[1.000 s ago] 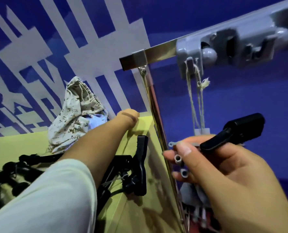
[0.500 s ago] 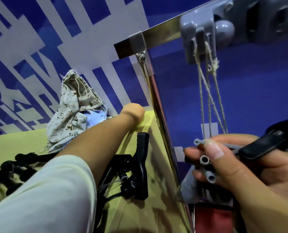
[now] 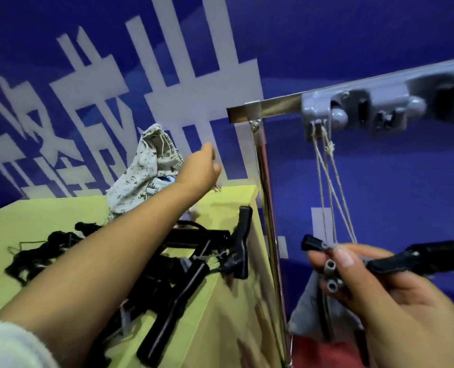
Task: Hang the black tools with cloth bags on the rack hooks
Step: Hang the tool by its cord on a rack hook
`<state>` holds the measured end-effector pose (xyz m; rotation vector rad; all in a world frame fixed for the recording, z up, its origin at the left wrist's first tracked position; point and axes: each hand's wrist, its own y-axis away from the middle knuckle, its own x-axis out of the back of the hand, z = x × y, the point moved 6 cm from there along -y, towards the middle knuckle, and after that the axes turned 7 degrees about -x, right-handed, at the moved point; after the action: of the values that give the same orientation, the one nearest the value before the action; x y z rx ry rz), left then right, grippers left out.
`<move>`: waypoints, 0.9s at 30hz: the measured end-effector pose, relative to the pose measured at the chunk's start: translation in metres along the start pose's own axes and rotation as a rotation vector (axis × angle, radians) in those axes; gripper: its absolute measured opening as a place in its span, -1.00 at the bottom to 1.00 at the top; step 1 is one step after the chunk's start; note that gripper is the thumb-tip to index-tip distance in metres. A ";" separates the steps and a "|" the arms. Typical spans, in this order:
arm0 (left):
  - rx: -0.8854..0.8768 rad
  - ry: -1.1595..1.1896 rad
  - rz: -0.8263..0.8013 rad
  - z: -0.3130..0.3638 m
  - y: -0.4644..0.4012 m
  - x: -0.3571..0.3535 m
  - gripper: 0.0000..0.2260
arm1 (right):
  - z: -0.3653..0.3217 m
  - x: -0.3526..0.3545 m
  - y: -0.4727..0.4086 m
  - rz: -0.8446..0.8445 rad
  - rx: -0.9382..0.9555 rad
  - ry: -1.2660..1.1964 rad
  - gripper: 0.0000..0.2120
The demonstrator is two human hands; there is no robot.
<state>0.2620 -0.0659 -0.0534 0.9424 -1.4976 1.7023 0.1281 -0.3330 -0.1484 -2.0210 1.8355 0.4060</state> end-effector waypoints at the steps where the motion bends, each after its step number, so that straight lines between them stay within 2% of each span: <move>1: -0.007 0.123 0.045 0.014 0.021 0.020 -0.90 | -0.003 0.002 0.013 0.034 -0.016 -0.045 -0.86; 3: -0.066 0.400 0.123 0.051 0.061 0.059 -0.85 | -0.012 0.000 0.029 0.040 -0.008 -0.050 -0.89; 6: -0.178 0.826 0.150 0.113 0.130 0.108 -0.82 | -0.024 -0.002 0.052 0.051 0.017 -0.037 -0.89; 8: -0.201 1.155 0.113 0.139 0.181 0.119 -0.87 | -0.031 -0.004 0.066 0.052 0.044 -0.038 -0.86; 11: -0.133 1.668 0.009 0.159 0.246 0.104 -0.96 | -0.044 -0.007 0.087 0.001 0.078 -0.049 -0.85; 12: -0.104 1.794 -0.024 0.161 0.258 0.095 -0.92 | -0.046 -0.008 0.091 -0.025 0.072 -0.077 -0.85; 15: -0.134 1.940 -0.049 0.162 0.275 0.087 -0.69 | -0.052 -0.008 0.103 -0.044 0.075 -0.090 -0.87; 19: -0.183 2.024 0.020 0.164 0.281 0.097 -0.75 | -0.059 -0.008 0.114 -0.052 0.118 -0.069 -0.90; 27: -0.052 2.030 0.109 0.157 0.286 0.096 -0.74 | -0.058 -0.016 0.120 -0.086 0.127 -0.078 -0.91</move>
<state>-0.0183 -0.2523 -0.1039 -0.9055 -0.1079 1.4882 0.0053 -0.3551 -0.0997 -1.9627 1.6784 0.3303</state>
